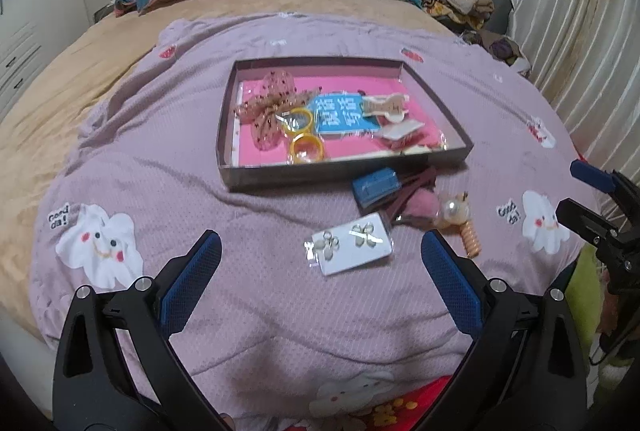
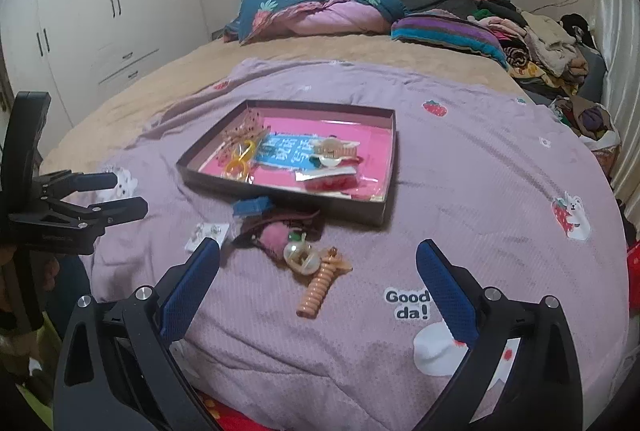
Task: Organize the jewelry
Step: 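Withdraw both tools from the box toward the remaining jewelry, then grasp the blue case with the left tool while the right tool grasps the clear pearl ornament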
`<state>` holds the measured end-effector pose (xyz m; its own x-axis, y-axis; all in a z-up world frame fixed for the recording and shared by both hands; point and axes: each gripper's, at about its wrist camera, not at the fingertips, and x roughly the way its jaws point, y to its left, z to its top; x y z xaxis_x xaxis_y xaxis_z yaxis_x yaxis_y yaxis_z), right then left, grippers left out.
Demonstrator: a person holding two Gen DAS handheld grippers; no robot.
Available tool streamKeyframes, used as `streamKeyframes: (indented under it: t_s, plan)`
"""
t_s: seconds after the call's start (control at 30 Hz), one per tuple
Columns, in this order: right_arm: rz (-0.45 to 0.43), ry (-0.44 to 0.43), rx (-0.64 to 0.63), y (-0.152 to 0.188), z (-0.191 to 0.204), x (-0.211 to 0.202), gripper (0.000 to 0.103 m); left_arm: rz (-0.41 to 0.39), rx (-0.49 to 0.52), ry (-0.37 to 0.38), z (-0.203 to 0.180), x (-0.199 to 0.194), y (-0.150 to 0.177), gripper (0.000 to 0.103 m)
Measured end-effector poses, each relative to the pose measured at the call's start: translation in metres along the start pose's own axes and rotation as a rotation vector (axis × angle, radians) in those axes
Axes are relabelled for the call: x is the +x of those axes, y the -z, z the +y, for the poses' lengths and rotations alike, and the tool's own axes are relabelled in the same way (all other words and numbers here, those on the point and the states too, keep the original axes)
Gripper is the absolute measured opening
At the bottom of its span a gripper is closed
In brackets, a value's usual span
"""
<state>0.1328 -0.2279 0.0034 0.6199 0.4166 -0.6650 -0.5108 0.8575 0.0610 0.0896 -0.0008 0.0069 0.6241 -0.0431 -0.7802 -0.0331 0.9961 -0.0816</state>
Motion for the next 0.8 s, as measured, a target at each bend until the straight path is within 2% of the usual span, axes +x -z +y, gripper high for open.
streamKeyframes:
  t_s: [0.4, 0.7, 0.8]
  plan:
    - [0.05, 0.003, -0.073, 0.014, 0.011, 0.014, 0.098, 0.054, 0.012, 0.0, 0.001, 0.019, 0.015, 0.093]
    - [0.122, -0.001, -0.143, 0.023, 0.02, 0.043, 0.097, 0.098, 0.005, 0.01, 0.005, 0.049, 0.008, 0.093]
    - [0.147, 0.007, -0.174, 0.024, 0.022, 0.056, 0.094, 0.115, 0.0, 0.015, 0.005, 0.058, 0.002, 0.087]
